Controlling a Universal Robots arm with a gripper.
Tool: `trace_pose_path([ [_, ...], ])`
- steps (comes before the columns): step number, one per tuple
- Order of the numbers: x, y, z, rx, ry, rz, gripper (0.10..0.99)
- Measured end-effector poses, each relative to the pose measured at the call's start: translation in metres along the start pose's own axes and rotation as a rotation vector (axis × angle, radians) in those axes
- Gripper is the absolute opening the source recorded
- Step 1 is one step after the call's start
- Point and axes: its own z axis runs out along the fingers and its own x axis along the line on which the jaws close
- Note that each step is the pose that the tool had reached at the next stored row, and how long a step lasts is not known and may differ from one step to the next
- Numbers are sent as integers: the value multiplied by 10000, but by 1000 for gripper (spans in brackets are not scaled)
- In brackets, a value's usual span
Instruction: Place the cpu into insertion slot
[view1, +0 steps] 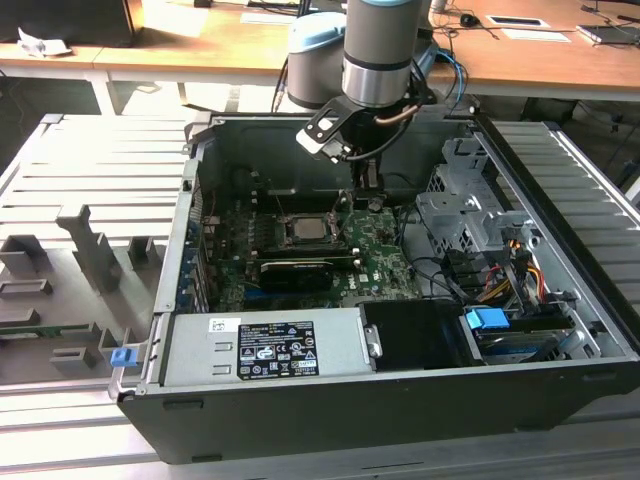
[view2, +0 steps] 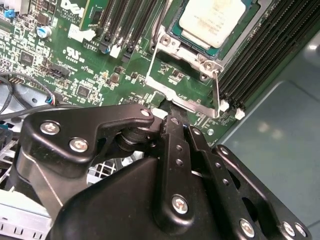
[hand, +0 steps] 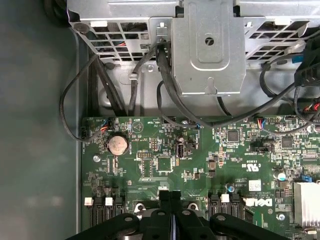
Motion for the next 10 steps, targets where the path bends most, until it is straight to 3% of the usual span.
trace_pose_path([
  [10, -1, -50, -1, 0, -1, 0, 106],
])
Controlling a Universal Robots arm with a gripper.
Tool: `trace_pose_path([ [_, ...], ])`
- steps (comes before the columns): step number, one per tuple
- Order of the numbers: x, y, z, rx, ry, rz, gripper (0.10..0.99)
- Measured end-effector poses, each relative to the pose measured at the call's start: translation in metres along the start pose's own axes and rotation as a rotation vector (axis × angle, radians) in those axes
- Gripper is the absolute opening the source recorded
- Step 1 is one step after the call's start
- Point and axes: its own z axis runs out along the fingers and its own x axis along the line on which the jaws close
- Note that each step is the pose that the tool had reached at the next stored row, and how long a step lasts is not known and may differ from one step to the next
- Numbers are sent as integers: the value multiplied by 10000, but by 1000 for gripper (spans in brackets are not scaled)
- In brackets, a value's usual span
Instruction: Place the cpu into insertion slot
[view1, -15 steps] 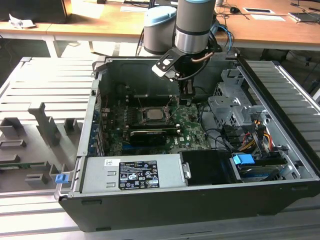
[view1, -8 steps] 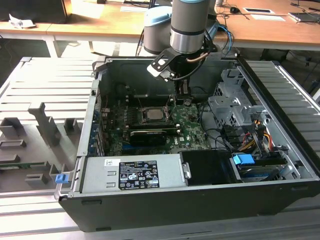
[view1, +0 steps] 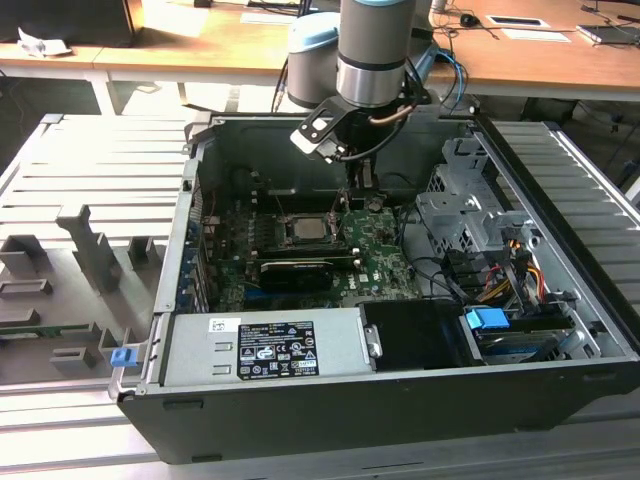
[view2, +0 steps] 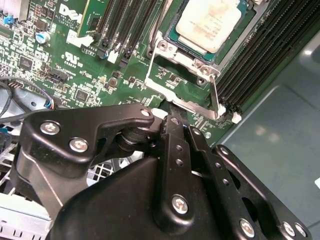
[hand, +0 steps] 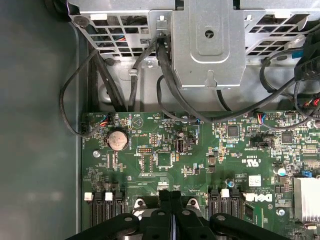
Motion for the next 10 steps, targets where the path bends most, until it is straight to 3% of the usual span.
trace_pose_path([
  [10, 0, -32, -2, 0, 0, 0, 106],
])
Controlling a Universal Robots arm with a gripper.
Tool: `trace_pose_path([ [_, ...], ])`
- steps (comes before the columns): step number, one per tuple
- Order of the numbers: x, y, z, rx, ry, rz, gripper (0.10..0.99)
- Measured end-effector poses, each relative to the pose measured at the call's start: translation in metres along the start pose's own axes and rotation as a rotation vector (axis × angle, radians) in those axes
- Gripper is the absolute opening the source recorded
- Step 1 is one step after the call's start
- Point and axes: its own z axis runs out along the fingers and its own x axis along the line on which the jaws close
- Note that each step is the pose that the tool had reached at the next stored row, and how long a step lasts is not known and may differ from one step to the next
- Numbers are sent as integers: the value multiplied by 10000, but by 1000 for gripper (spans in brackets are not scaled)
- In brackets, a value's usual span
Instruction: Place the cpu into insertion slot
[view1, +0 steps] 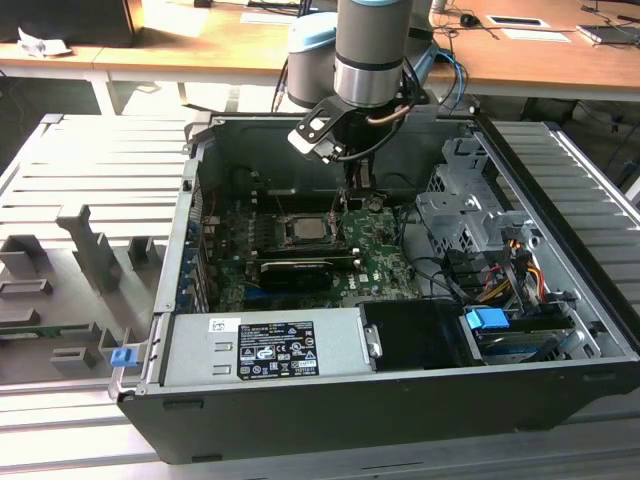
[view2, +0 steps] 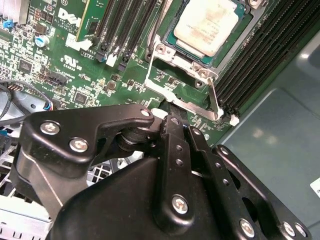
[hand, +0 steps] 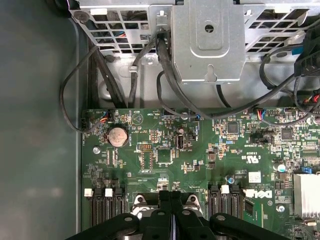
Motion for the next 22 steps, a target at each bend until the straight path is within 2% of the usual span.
trace_pose_path([
  [22, -1, -51, -2, 0, 0, 0, 106],
])
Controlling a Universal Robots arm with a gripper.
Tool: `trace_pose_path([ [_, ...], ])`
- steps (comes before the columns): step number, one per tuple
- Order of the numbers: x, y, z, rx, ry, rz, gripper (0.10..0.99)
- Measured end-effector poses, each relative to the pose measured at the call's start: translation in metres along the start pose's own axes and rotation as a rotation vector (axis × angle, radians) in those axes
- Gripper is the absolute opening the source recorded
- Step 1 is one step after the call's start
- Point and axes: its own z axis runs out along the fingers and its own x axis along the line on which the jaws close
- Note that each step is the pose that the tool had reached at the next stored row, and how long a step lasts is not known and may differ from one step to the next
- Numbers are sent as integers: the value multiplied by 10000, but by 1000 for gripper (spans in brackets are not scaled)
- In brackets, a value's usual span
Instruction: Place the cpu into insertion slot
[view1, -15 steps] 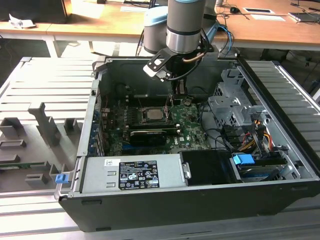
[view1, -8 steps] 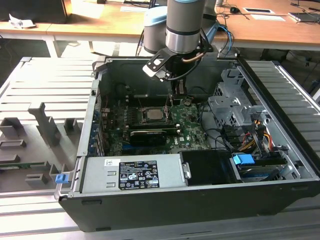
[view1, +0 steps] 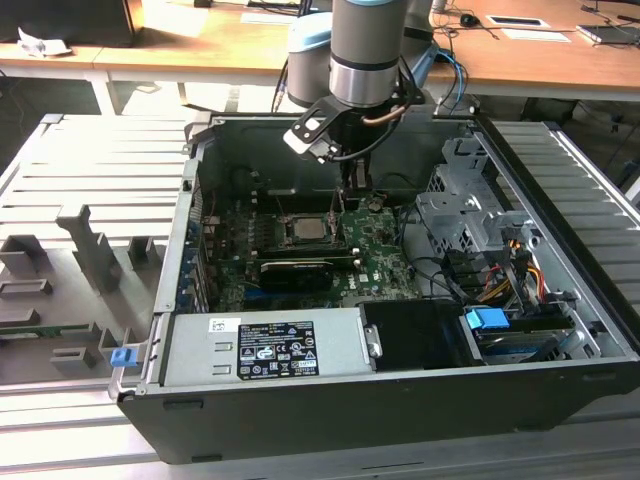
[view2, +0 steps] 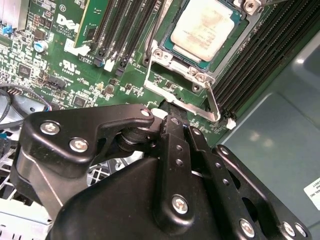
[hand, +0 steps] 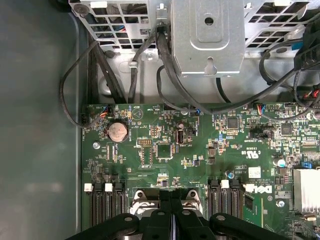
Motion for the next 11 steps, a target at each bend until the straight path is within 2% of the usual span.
trace_pose_path([
  [11, -1, -50, -2, 0, 0, 0, 106],
])
